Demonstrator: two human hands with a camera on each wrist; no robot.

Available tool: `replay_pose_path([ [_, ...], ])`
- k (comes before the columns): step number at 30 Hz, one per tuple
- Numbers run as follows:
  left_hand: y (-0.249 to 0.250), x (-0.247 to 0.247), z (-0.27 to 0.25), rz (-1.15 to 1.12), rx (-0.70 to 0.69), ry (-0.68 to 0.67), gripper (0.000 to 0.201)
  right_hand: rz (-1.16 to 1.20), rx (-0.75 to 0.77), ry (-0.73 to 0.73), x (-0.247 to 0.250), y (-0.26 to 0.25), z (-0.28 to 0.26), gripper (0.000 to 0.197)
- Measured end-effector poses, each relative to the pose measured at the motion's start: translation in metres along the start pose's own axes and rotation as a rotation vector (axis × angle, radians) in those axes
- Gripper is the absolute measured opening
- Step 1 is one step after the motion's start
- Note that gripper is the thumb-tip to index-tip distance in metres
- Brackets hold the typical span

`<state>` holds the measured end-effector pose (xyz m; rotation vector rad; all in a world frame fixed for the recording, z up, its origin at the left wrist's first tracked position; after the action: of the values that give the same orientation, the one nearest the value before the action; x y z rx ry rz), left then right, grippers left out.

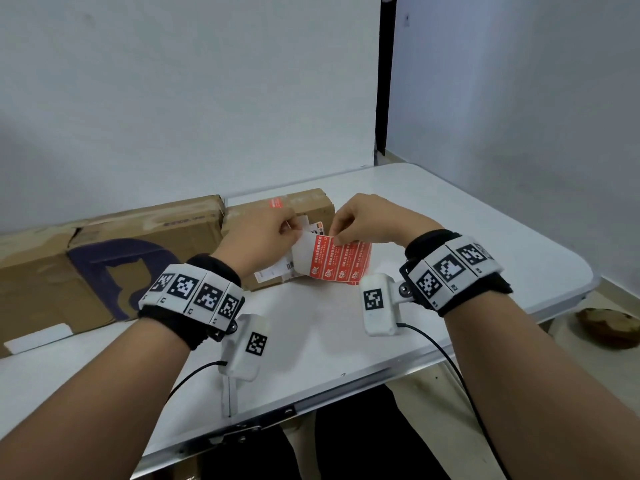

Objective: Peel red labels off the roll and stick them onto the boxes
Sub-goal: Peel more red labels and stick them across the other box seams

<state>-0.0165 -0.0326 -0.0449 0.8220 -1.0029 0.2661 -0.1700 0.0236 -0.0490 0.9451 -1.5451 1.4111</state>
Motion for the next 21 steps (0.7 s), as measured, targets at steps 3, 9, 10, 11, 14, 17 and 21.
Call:
replay_pose_path([
  [3, 0.004, 0.007, -0.004, -0.106, -0.013, 0.163, 0.01, 0.087, -0.035, 0.07, 0.001, 0.003, 0.001, 0.01],
  [9, 0.006, -0.016, -0.015, -0.464, 0.132, 0.087, 0.011, 0.173, -0.07, 0.107, -0.005, 0.006, 0.0, 0.015],
  [10, 0.003, -0.022, -0.016, -0.526, 0.18, 0.069, 0.01, 0.184, -0.075, 0.111, -0.005, 0.006, 0.0, 0.015],
  [11, 0.0, -0.027, -0.017, -0.564, 0.218, 0.08, 0.008, 0.198, -0.078, 0.113, -0.005, 0.005, 0.0, 0.015],
  [14, -0.001, -0.031, -0.017, -0.588, 0.276, 0.135, 0.008, 0.236, -0.081, 0.119, -0.006, 0.004, -0.001, 0.016],
  [17, 0.003, -0.031, -0.018, -0.561, 0.253, 0.169, 0.011, 0.252, -0.08, 0.129, -0.008, 0.004, 0.0, 0.016],
  [21, 0.004, -0.029, -0.019, -0.562, 0.245, 0.23, 0.01, 0.259, -0.075, 0.139, -0.012, 0.004, -0.001, 0.015],
])
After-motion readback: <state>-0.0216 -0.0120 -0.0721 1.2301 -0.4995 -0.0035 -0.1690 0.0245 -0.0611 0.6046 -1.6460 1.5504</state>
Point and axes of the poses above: each hand's wrist, its own z-axis towards the middle knuckle, its own x-axis out of the back of the hand, y = z × x, the point moved 6 cm from there along z, towards the middle knuckle, and after that the axes turned 12 degrees about -z, right-handed, at the moved point
